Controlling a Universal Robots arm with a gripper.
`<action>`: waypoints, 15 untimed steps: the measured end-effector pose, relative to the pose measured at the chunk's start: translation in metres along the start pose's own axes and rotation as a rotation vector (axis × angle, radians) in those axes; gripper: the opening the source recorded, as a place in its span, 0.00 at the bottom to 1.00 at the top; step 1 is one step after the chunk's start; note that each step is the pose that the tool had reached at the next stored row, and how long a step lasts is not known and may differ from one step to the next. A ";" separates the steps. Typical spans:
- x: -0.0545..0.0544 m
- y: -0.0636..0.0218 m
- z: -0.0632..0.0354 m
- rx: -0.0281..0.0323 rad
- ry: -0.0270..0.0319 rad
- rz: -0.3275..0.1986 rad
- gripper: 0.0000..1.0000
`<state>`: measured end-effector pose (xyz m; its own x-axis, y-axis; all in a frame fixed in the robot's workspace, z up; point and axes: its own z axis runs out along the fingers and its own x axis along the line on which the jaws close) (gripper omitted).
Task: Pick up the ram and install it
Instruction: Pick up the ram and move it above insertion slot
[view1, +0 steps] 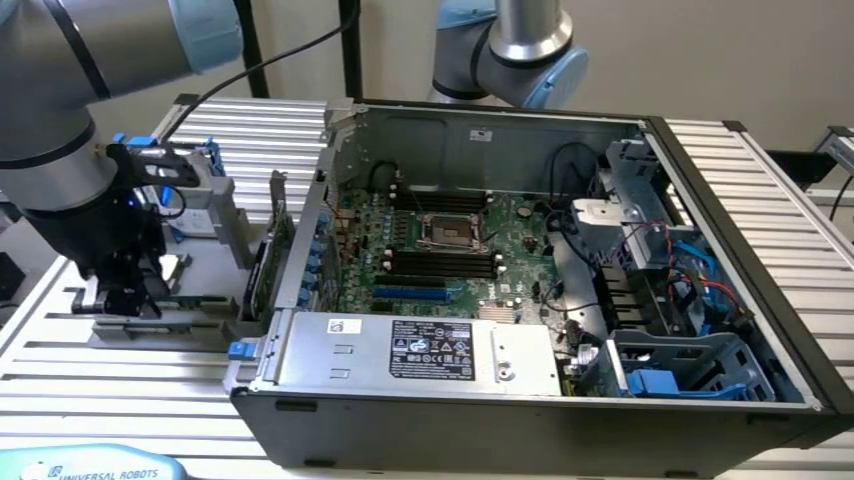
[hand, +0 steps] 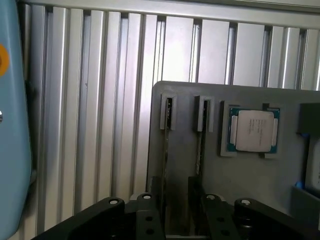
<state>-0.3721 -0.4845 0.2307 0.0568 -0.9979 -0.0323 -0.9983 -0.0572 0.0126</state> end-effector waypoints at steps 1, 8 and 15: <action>0.001 0.0001 0.0018 -0.0001 0.0000 0.000 0.36; 0.004 -0.0002 0.0145 0.0001 -0.0001 0.000 0.36; 0.007 -0.0014 0.0270 -0.0001 0.0000 0.000 0.36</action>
<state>-0.3707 -0.4908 0.2035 0.0566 -0.9979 -0.0323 -0.9983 -0.0570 0.0127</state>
